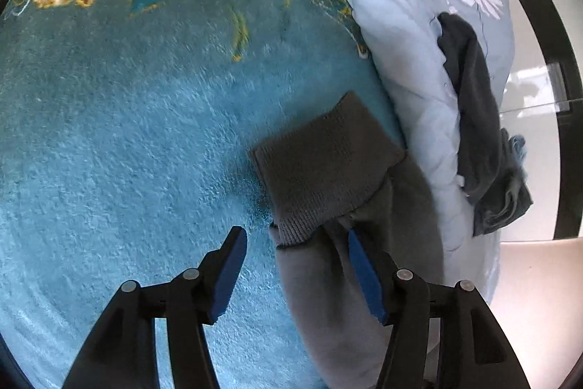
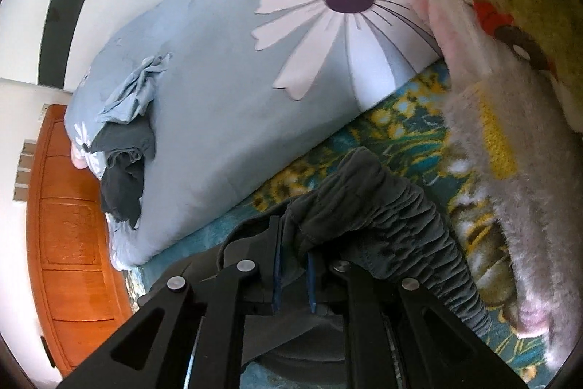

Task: Fold clothes

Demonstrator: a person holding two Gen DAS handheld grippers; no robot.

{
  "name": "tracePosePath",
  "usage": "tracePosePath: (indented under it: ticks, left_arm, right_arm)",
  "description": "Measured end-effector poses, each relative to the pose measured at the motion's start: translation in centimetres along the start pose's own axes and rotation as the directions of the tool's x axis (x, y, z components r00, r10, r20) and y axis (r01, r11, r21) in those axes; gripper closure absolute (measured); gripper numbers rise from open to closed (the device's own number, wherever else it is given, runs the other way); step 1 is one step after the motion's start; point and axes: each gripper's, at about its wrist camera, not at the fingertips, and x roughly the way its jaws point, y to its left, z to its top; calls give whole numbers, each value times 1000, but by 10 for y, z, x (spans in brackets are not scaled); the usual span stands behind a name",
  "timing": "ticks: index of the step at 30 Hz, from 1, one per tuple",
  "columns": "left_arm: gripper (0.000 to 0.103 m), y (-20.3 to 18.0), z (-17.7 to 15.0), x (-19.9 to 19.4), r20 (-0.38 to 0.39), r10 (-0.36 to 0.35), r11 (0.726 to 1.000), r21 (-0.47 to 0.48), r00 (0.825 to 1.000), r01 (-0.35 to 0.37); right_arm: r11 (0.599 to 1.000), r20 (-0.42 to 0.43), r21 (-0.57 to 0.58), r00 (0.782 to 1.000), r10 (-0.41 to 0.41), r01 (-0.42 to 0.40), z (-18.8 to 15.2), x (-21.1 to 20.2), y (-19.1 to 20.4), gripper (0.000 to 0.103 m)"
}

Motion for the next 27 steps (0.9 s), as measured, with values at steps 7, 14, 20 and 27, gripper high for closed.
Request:
tracePosePath:
  ticks: [7,14,20,27]
  left_arm:
    - [41,-9,-5,17,5,-6,1000,4,1000,6]
    - [44,-12,-4,24,18,-22,1000,5,1000,22]
    - [71,-14,-4,21,52,-51,998,-30,997,52]
    - [77,-18,0,-11,126,-119,990,-64,985,128]
  right_arm:
    - [988,31,-114,993,110,-105,-29,-48,20,48]
    - [997,-32,-32,997,64,-65,-83,-64,-26,45]
    - [994,-50,110,998,34,-28,-113,-43,-71,33]
    - [984,70,166,996,49,-60,-119,-24,-60,21]
